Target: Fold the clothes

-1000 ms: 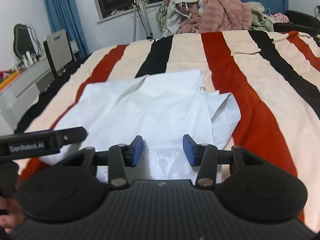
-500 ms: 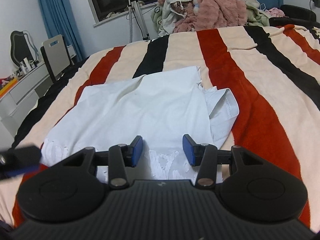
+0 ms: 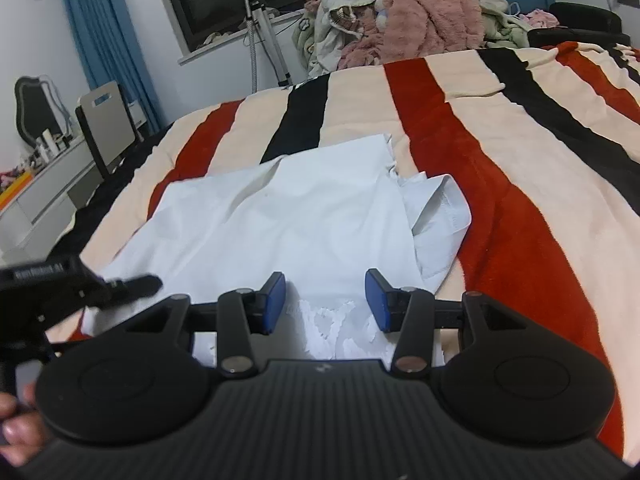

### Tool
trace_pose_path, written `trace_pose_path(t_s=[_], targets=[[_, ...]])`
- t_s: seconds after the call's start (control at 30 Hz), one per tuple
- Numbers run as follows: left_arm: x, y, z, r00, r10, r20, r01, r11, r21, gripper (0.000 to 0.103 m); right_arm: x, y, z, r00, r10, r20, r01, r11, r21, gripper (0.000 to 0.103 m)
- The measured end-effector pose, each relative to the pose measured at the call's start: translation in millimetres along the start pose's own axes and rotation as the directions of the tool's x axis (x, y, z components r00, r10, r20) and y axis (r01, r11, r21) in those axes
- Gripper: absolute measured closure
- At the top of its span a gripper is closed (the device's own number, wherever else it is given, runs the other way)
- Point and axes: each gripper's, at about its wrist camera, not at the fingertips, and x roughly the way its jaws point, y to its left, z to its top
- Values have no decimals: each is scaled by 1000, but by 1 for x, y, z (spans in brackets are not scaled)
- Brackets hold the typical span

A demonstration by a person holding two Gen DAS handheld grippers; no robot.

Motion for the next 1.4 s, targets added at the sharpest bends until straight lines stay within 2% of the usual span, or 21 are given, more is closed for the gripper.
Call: trace_pose_path(t_s=[0.07, 0.1, 0.13, 0.17, 0.23, 0.33, 0.47, 0.6, 0.63, 0.73, 0.77, 0.8, 0.83, 0.87, 1.0, 1.17, 1.23, 1.33, 1.4], targets=[[-2, 1, 0, 1000, -11, 7, 11, 1000, -7, 77, -11, -5, 4, 999, 42, 25, -44, 996, 83, 51], [-3, 1, 0, 1000, -17, 8, 17, 1000, -15, 77, -18, -10, 4, 996, 78, 35, -83, 985, 149, 38], [-4, 0, 0, 1000, -19, 11, 19, 1000, -19, 78, -25, -15, 5, 992, 114, 48, -121, 969, 214, 21], [-5, 0, 0, 1000, -21, 13, 21, 999, -24, 78, -32, -20, 6, 987, 148, 63, -160, 947, 277, 15], [-8, -2, -4, 1000, -19, 20, 20, 1000, -20, 78, -39, -29, 3, 971, 229, 68, -237, 885, 402, 13], [-11, -4, -6, 1000, -17, 26, 17, 1000, -13, 78, -29, -39, -11, 928, 372, 7, -307, 756, 578, 13], [-13, -4, -7, 999, -28, 31, 29, 999, -29, 79, 1, -46, -33, 894, 444, -62, -272, 647, 712, 12], [-16, -2, -6, 998, -56, 39, 59, 995, -81, 81, 28, -54, -48, 879, 478, -11, -264, 503, 823, 12], [-16, -2, -6, 997, -68, 42, 71, 993, -95, 82, 33, -54, -48, 874, 486, 2, -268, 479, 836, 12], [-17, -2, -4, 995, -90, 51, 95, 989, -116, 83, 42, -52, -43, 870, 491, 34, -289, 453, 844, 13], [-17, -2, -4, 994, -92, 54, 98, 988, -117, 83, 43, -53, -43, 876, 481, 47, -289, 443, 849, 14], [-16, -1, -4, 994, -96, 55, 103, 987, -128, 83, 43, -56, -44, 886, 460, 60, -282, 432, 857, 18], [-15, 0, -3, 993, -100, 56, 107, 984, -139, 83, 43, -59, -46, 896, 438, 66, -270, 422, 866, 26], [-15, 2, -3, 993, -104, 57, 111, 982, -152, 83, 44, -62, -47, 902, 426, 71, -263, 412, 873, 29], [-12, 4, 0, 992, -110, 60, 120, 977, -179, 83, 45, -70, -51, 904, 414, 110, -275, 365, 890, 30], [-9, 4, 2, 992, -114, 59, 123, 974, -189, 83, 39, -79, -56, 923, 358, 143, -272, 342, 899, 36], [-7, 3, 2, 992, -114, 58, 123, 975, -187, 83, 38, -86, -56, 928, 346, 141, -266, 348, 899, 42], [-5, 4, 4, 992, -117, 53, 124, 975, -183, 83, 39, -86, -55, 940, 321, 114, -241, 392, 888, 57], [-4, 5, 5, 992, -115, 48, 122, 976, -180, 83, 40, -87, -56, 944, 312, 110, -236, 403, 884, 66]])
